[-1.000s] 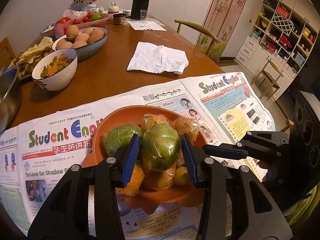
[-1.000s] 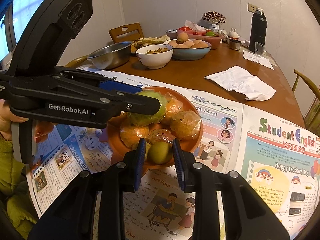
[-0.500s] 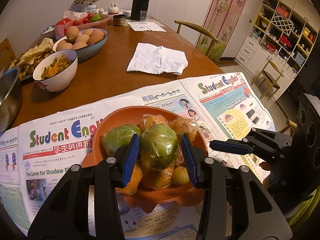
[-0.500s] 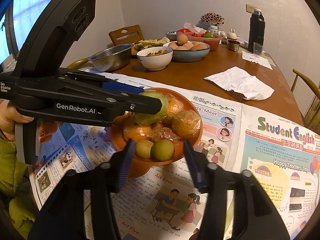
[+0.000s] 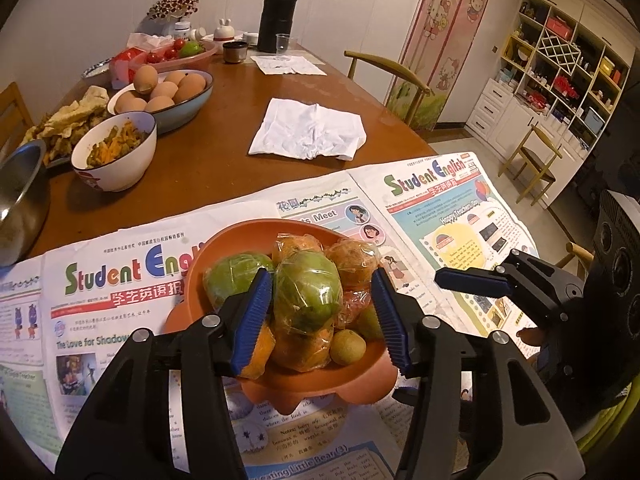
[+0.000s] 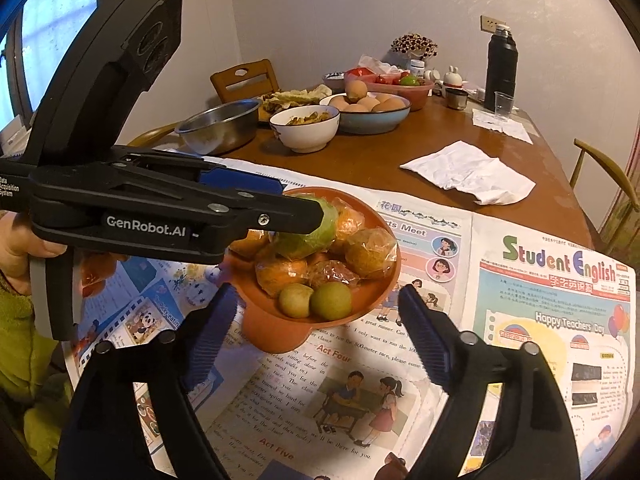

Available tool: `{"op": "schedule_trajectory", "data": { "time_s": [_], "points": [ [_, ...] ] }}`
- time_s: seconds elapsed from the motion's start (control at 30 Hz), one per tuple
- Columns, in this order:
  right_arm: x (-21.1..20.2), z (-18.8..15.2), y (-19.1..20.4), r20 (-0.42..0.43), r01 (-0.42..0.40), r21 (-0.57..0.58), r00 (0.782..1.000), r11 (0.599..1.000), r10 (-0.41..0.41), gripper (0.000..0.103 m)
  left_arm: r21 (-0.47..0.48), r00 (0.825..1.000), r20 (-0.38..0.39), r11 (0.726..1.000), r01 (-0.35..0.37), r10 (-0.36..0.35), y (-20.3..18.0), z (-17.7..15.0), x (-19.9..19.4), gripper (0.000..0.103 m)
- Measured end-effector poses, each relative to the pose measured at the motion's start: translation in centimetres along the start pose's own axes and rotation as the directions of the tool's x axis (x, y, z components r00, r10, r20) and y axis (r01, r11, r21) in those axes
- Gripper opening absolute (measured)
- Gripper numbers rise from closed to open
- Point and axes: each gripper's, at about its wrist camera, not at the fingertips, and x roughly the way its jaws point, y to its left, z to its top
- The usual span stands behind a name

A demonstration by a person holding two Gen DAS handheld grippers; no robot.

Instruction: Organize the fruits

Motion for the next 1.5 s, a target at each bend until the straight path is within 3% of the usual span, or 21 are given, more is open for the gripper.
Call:
{"op": "schedule_trajectory", "data": {
  "time_s": [0.6, 0.93, 1.23, 1.5],
  "points": [
    [-2.2, 0.3, 1.6, 0.032, 0.041, -0.004, 0.999, 0.999, -0.041, 0.094, -0.02, 0.998, 0.059, 1.0, -0.017, 0.018, 0.2, -0.4, -3.1, 0.073],
    [-3.3, 0.3, 2.5, 0.042, 0.069, -0.011, 0.997, 0.998, -0.068, 0.098, -0.045, 0.995, 0.096, 0.998, -0.032, 0.036, 0.3, -1.2, -5.4, 0.093],
    [-4.7, -0.3, 2.7, 0.054, 0.11, 0.014, 0.992, 0.994, -0.111, 0.098, -0.082, 0.989, 0.135, 0.995, -0.051, 0.062, 0.6, -2.8, -7.1, 0.093],
    [-5.4, -1.7, 3.0, 0.047, 0.133, 0.037, 0.99, 0.99, -0.134, 0.098, -0.124, 0.98, 0.147, 0.985, -0.118, 0.136, 1.0, -5.7, -8.3, 0.093]
  ]
}}
